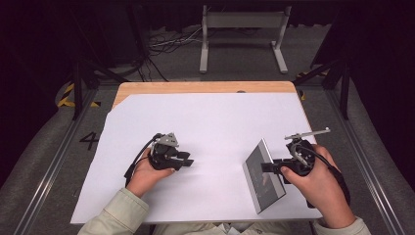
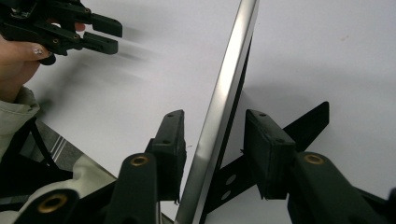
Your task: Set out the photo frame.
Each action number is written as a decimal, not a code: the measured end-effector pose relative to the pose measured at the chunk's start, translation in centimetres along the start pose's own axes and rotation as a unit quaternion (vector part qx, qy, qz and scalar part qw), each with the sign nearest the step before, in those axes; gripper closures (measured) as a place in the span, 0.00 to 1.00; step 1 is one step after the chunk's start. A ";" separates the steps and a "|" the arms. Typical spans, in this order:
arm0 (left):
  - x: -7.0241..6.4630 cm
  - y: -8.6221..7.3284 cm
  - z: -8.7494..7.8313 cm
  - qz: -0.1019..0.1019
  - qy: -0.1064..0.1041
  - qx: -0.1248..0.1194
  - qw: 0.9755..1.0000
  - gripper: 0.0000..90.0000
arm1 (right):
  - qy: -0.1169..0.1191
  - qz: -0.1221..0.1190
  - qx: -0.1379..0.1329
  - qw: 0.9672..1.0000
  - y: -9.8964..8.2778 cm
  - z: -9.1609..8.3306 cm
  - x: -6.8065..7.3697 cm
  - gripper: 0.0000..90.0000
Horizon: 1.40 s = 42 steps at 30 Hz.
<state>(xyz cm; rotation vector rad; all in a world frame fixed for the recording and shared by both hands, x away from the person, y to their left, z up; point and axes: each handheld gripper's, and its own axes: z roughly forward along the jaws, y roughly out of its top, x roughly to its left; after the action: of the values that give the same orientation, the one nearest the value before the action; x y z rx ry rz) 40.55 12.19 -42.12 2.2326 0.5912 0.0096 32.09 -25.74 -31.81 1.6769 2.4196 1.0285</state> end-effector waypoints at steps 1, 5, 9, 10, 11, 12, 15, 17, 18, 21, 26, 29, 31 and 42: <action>0.0 0.0 0.0 0.000 0.000 0.000 1.000 0.72 | -0.001 -0.001 0.001 1.000 0.0 0.1 0.0 0.69; 0.1 0.0 0.0 0.000 0.004 -0.001 1.000 0.72 | 0.001 0.006 0.008 1.000 0.1 0.1 0.3 0.77; 0.0 0.0 0.1 0.002 0.005 0.000 1.000 0.72 | -0.008 0.014 0.011 1.000 0.2 0.1 0.5 0.79; 0.0 0.0 0.1 0.002 0.005 0.000 1.000 0.72 | -0.011 0.015 0.012 1.000 0.2 0.1 0.6 0.80; 0.0 0.0 0.1 0.001 0.005 0.000 1.000 0.72 | -0.016 0.018 0.012 1.000 0.3 0.1 0.6 0.81; 0.0 0.0 0.0 0.003 0.008 -0.001 1.000 0.72 | -0.018 0.020 0.013 1.000 0.3 0.1 0.7 0.81; 0.0 -0.1 0.0 0.003 0.011 -0.002 1.000 0.72 | -0.020 0.030 0.014 0.999 0.4 0.1 0.7 0.83; 0.0 -0.1 0.0 0.002 0.010 -0.002 1.000 0.72 | -0.023 0.032 0.014 0.999 0.4 0.0 0.7 0.85; 0.0 -0.1 0.0 0.002 0.010 -0.003 1.000 0.72 | -0.025 0.032 0.014 0.999 0.4 0.0 0.7 0.87; 0.0 -0.1 0.0 0.000 0.009 -0.005 1.000 0.72 | -0.027 0.031 0.015 0.999 0.5 -0.1 0.7 0.89; 0.0 -0.1 -0.1 0.000 0.008 -0.006 1.000 0.72 | -0.041 0.023 0.010 0.999 0.7 -0.4 0.7 0.92; 0.1 -0.1 -0.2 0.001 0.012 -0.008 1.000 0.72 | -0.028 0.020 0.010 0.999 1.1 -0.6 0.6 0.93; 0.1 -0.1 -0.2 0.000 0.012 -0.008 1.000 0.72 | -0.020 0.017 0.012 1.000 1.3 -0.6 0.6 0.93; 0.6 -0.5 -1.2 -0.013 0.022 -0.020 0.999 0.72 | -0.020 -0.026 0.016 0.999 3.5 -0.9 1.2 0.93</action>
<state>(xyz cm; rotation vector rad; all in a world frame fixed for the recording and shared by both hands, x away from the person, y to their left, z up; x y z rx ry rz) 40.59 13.59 -41.76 2.1899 0.6379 0.0583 34.11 -24.48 -28.86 1.6179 2.4522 0.9452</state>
